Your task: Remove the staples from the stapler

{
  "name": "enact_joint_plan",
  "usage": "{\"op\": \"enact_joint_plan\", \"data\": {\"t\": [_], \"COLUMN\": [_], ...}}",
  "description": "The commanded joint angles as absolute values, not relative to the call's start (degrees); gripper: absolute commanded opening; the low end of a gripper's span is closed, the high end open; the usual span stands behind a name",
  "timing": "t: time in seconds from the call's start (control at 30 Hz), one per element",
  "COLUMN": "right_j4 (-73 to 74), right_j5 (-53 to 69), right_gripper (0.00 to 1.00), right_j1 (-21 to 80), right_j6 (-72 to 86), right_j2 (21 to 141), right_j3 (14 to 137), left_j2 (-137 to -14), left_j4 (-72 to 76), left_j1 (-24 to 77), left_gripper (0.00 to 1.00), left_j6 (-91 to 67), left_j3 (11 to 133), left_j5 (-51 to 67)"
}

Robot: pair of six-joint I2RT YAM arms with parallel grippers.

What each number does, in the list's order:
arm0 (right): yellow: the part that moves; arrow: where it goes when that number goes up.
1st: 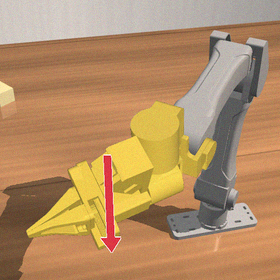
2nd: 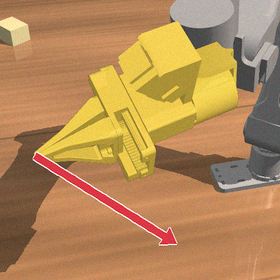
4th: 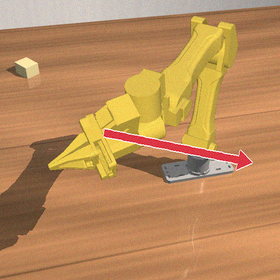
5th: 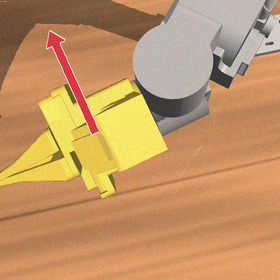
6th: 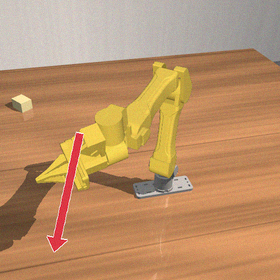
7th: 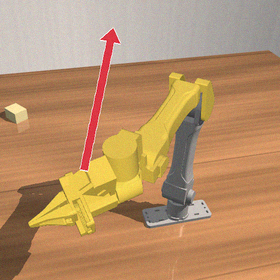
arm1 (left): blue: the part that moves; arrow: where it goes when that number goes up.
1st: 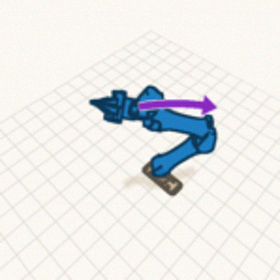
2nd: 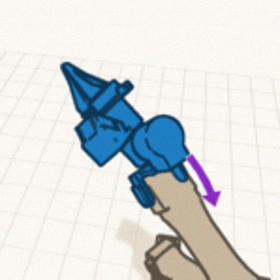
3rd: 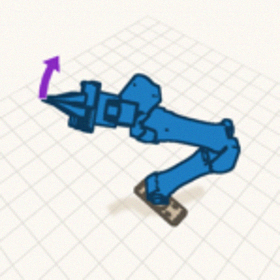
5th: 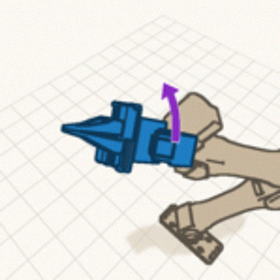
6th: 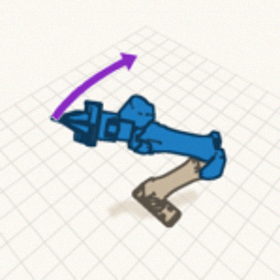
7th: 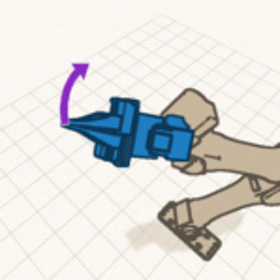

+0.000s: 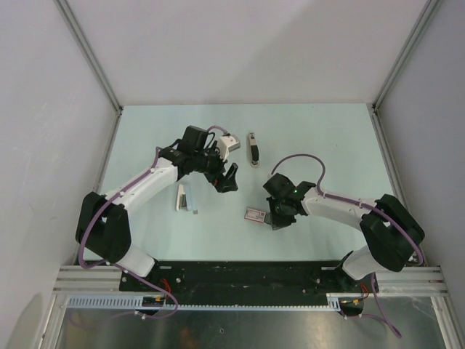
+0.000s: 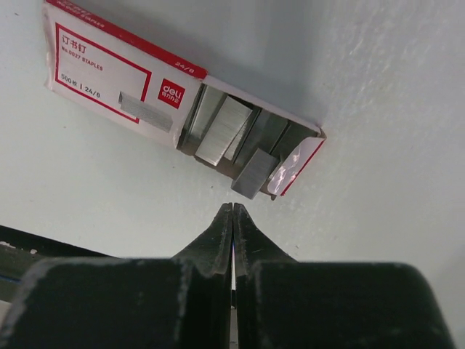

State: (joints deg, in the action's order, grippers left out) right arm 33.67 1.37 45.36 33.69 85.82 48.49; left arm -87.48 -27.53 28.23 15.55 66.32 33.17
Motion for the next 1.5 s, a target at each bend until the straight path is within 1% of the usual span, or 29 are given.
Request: {"op": "enact_joint_plan", "data": {"t": [0.0,0.4,0.87,1.0,1.1,1.2,1.23,1.33,1.47], "right_j4": [32.04,31.19,30.49,32.13,33.32,31.83,30.94,27.61,24.05], "right_j5": [0.02,-2.47,-1.09,-1.84,-1.65,3.20,5.64,11.70,16.25], "right_gripper": [0.00,0.00,0.00,0.00,0.00,0.00,0.01,0.11,0.19], "right_j1": [44.56,42.56,40.99,40.40,37.94,33.97,32.63,29.12,25.84], "right_j6": [31.96,30.38,29.46,29.92,30.71,32.10,32.70,34.66,36.58], "right_j2": [86.64,87.20,86.67,83.56,80.22,77.52,77.12,76.58,76.14], "right_j3": [48.79,50.73,52.28,52.26,51.73,48.88,47.65,43.48,39.73], "left_j2": [-86.60,-86.79,-87.45,-88.63,-90.72,-93.19,-93.92,-96.12,-98.45], "left_j4": [-27.66,-28.23,-29.07,-29.73,-29.97,-29.94,-29.95,-29.81,-28.93], "left_j1": [28.45,28.43,30.16,31.43,31.80,32.14,32.38,33.33,35.07], "left_gripper": [0.99,0.99,0.99,0.99,0.99,0.99,0.99,0.99,0.99], "left_j6": [19.99,21.10,25.17,29.09,31.75,33.12,33.61,34.86,35.96], "left_j3": [66.25,65.33,62.70,61.27,60.56,60.51,60.62,61.20,61.86], "left_j5": [35.34,37.17,39.07,37.30,34.94,32.93,32.37,30.81,27.96]}}
